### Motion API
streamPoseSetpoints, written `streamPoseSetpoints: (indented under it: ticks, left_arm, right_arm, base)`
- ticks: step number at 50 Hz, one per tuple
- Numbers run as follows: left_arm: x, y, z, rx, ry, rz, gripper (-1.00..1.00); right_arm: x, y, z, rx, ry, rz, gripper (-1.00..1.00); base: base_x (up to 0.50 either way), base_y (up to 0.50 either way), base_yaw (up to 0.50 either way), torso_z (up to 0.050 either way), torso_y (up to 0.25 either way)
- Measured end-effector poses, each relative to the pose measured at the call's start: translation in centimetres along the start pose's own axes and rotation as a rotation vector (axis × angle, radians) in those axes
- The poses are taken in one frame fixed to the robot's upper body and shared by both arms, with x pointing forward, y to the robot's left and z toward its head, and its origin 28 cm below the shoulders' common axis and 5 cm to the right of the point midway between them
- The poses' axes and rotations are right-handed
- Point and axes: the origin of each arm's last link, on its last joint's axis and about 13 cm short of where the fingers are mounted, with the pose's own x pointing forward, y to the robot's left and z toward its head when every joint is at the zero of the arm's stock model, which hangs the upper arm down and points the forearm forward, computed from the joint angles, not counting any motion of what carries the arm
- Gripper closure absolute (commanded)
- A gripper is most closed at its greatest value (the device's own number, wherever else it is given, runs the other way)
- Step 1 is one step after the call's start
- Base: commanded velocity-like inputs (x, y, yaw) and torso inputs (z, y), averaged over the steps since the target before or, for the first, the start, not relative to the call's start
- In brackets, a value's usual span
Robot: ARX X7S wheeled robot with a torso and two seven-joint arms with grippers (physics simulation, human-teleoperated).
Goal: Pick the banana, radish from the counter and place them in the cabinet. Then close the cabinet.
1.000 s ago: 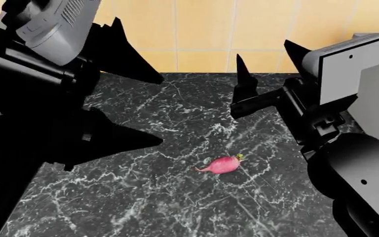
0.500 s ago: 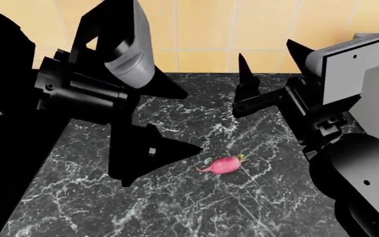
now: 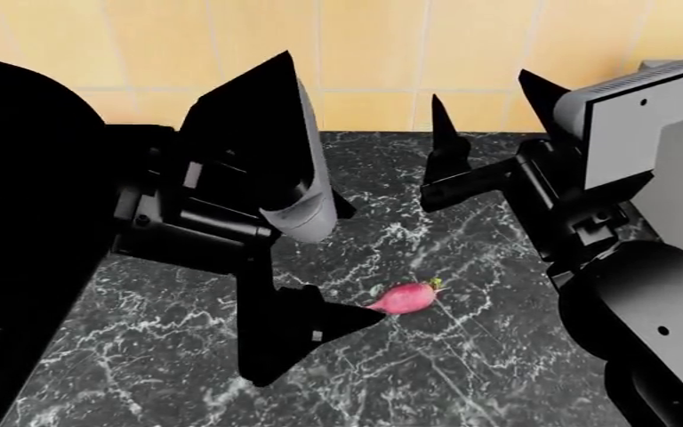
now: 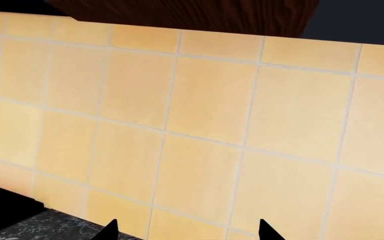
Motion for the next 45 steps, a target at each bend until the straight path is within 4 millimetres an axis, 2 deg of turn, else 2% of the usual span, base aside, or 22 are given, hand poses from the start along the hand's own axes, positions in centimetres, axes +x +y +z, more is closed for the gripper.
streamPoseSetpoints:
  ticks: [45]
  left_arm:
    - [5.8, 2.8, -0.5, -0.008, 0.081, -0.019, -1.0]
  right_arm:
    - [0.1, 0.1, -0.2, -0.002, 0.009, 0.011, -1.0]
  base:
    - [0.0, 0.0, 0.0, 0.0, -0.004]
